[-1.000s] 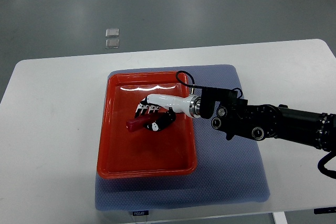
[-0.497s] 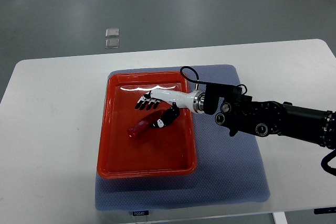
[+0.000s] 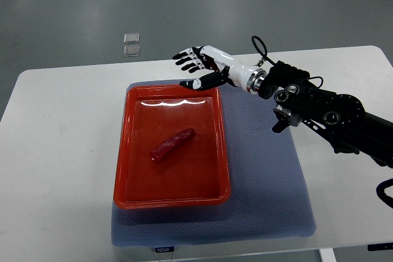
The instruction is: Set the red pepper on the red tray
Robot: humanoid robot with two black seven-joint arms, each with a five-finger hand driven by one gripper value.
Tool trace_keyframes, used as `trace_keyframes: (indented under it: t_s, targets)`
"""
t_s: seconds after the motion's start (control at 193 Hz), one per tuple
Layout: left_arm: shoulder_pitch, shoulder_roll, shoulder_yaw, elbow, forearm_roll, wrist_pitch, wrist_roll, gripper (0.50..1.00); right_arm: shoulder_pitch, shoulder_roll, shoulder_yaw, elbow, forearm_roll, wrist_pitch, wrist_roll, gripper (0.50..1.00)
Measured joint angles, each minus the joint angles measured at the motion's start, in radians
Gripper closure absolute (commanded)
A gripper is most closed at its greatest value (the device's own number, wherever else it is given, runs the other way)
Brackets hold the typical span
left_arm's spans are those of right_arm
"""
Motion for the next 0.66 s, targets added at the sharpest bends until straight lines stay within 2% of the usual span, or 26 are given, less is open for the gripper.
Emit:
trace_keyframes:
  t_s: [0.062, 0.135, 0.264, 0.456, 0.658]
  targets:
    - [0.000, 0.000, 0.000, -0.001, 0.001, 0.000, 0.000, 0.500, -0.057, 0.021, 0.139, 0.000, 0.091, -0.006, 0.004, 0.634]
    - [0.000, 0.000, 0.000, -0.003, 0.001, 0.000, 0.000, 0.500, -0.125, 0.058, 0.282, -0.001, 0.209, -0.006, 0.006, 0.603]
    - [0.000, 0.000, 0.000, -0.004, 0.001, 0.000, 0.000, 0.500, -0.213, 0.085, 0.457, -0.004, 0.408, 0.021, 0.007, 0.601]
    - [-0.001, 0.000, 0.000, -0.002, 0.000, 0.000, 0.000, 0.500, -0.286, 0.086, 0.536, -0.020, 0.594, 0.156, 0.007, 0.587]
    - [-0.003, 0.000, 0.000, -0.004, -0.001, 0.000, 0.000, 0.500, -0.295, 0.082, 0.539, -0.030, 0.613, 0.179, 0.007, 0.585]
